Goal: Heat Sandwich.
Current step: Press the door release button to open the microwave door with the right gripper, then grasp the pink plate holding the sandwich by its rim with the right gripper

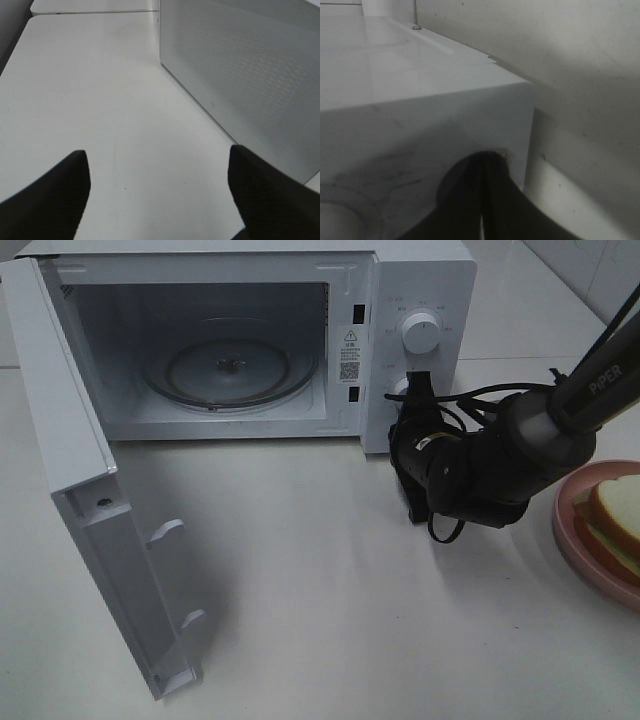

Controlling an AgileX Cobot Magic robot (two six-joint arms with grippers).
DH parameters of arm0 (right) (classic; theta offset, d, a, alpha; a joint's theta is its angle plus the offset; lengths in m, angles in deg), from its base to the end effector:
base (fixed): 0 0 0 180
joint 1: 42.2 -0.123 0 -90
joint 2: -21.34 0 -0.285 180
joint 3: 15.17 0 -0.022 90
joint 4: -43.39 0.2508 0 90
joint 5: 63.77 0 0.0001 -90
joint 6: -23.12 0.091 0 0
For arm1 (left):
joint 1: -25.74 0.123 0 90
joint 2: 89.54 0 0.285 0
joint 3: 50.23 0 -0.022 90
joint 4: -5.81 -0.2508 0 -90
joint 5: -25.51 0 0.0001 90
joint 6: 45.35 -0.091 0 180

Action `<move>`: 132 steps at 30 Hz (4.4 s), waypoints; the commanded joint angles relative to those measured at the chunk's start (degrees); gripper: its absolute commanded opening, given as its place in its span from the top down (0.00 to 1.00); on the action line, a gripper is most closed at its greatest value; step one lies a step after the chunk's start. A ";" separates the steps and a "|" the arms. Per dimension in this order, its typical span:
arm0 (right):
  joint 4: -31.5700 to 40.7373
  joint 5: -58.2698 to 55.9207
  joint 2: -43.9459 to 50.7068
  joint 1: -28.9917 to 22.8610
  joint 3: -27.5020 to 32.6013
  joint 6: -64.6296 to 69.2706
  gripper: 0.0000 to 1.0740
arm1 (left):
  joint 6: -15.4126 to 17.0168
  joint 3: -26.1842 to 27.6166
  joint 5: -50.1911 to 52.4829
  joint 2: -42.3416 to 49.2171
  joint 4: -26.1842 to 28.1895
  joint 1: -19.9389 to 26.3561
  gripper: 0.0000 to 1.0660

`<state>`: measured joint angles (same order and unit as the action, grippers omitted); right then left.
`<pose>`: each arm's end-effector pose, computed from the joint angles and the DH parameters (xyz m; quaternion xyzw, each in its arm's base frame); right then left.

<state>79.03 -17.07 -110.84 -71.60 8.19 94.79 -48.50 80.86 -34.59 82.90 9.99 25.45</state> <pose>0.3587 0.1579 0.0804 0.5593 0.6139 0.3901 0.3976 -0.0044 -0.0057 0.2768 0.0267 0.8497 -0.0233 0.5261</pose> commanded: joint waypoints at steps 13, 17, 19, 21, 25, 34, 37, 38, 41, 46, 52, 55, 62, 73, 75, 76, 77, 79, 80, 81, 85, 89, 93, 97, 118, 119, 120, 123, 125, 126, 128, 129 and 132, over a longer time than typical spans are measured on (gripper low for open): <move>-3.21 6.30 7.05 1.38 -1.89 -11.46 1.00 | 0.00 -0.11 0.69 1.26 0.17 -0.17 0.34; -4.35 6.25 8.25 1.38 0.00 -13.52 1.00 | 0.00 -0.11 0.69 1.26 0.17 -0.17 0.34; -5.16 5.33 9.22 1.38 1.72 -15.07 1.00 | 0.00 -0.11 0.69 1.26 0.17 -0.17 0.34; -5.16 4.87 9.63 1.38 2.46 -15.18 1.00 | 0.00 -0.11 0.69 1.26 0.17 -0.17 0.34; -5.16 4.47 11.06 1.38 5.16 -15.24 1.00 | 0.00 -0.11 0.69 1.26 0.17 -0.17 0.34; -5.39 4.58 16.04 1.38 13.24 -16.62 1.00 | 0.00 -0.11 0.69 1.26 0.17 -0.17 0.34; -5.33 4.58 17.93 1.38 15.30 -17.88 1.00 | 0.00 -0.11 0.69 1.26 0.17 -0.17 0.34; -5.33 4.70 18.56 1.38 15.87 -18.56 1.00 | 0.00 -0.11 0.69 1.26 0.17 -0.17 0.34; -5.33 4.07 20.51 1.38 17.25 -22.00 1.00 | 0.00 -0.11 0.69 1.26 0.17 -0.17 0.34; -4.93 -1.09 24.12 1.38 17.88 -33.23 1.00 | 0.00 -0.11 0.69 1.26 0.17 -0.17 0.34; -4.70 -9.05 28.93 1.38 17.88 -46.07 0.99 | 0.00 -0.11 0.69 1.26 0.17 -0.17 0.34; -4.70 -13.29 31.91 1.38 17.88 -52.20 0.98 | 0.00 -0.11 0.69 1.26 0.17 -0.17 0.34; -4.70 -26.01 40.57 1.38 17.82 -69.67 0.97 | 0.00 -0.11 0.69 1.26 0.17 -0.17 0.34; -6.76 -53.00 44.29 7.05 8.71 -75.97 0.96 | 0.00 -0.11 0.69 1.26 0.17 -0.17 0.34; -9.63 -57.98 44.29 9.85 7.33 -75.97 0.96 | 0.00 -0.11 0.69 1.26 0.17 -0.17 0.34; -9.63 -57.98 44.29 9.85 7.33 -75.97 0.96 | 0.00 -0.11 0.69 1.26 0.17 -0.17 0.34; -11.23 -59.53 44.29 10.43 6.99 -75.97 0.96 | 0.00 -0.11 0.69 1.26 0.17 -0.17 0.34; -16.50 -65.32 44.29 11.80 5.84 -75.92 0.96 | 0.00 -0.11 0.69 1.26 0.17 -0.17 0.34; -18.05 -67.32 44.29 12.09 5.33 -75.80 0.96 | 0.00 -0.11 0.69 1.26 0.17 -0.17 0.34; -18.05 -67.32 44.29 12.09 5.33 -75.80 0.96 | 0.00 -0.11 0.69 1.26 0.17 -0.17 0.34; -25.32 -76.20 44.29 12.72 2.52 -73.63 0.95 | 0.00 -0.11 0.69 1.26 0.17 -0.17 0.34; -32.26 -82.96 44.29 12.72 0.11 -70.76 0.88 | 0.00 -0.11 0.69 1.26 0.17 -0.17 0.34; -37.47 -88.29 44.29 12.72 -1.95 -67.90 0.75 | 0.00 -0.11 0.69 1.26 0.17 -0.17 0.34; -40.11 -92.93 44.29 12.72 -3.72 -65.83 0.54 | 0.00 -0.11 0.69 1.26 0.17 -0.17 0.34; -42.69 -106.80 33.35 20.05 -10.83 -58.90 0.29 | 0.00 -0.11 0.69 1.26 0.17 -0.17 0.34; -42.69 -105.88 32.83 20.05 -10.14 -58.50 0.29 | 0.00 -0.11 0.69 1.26 0.17 -0.17 0.34; -42.69 -104.97 32.49 20.05 -9.51 -58.04 0.29 | 0.00 -0.11 0.69 1.26 0.17 -0.17 0.34; -42.69 -101.64 31.63 20.05 -7.39 -56.49 0.29 | 0.00 -0.11 0.69 1.26 0.17 -0.17 0.34; -42.69 -99.12 31.11 20.05 -5.96 -55.98 0.29 | 0.00 -0.11 0.69 1.26 0.17 -0.17 0.34; -42.69 -96.94 30.71 20.05 -4.58 -55.92 0.29 | 0.00 -0.11 0.69 1.26 0.17 -0.17 0.34; -42.57 -96.14 30.48 20.05 -3.95 -55.92 0.29 | 0.00 -0.11 0.69 1.26 0.17 -0.17 0.34; -42.57 -95.17 30.25 20.05 -3.38 -55.92 0.29 | 0.00 -0.11 0.69 1.26 0.17 -0.17 0.34; -42.57 -92.88 29.45 20.05 -2.64 -55.86 0.29 | 0.00 -0.11 0.69 1.26 0.17 -0.17 0.34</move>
<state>36.74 -111.55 -80.99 -51.83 4.98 38.41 -48.50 80.86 -34.59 82.90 9.99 25.45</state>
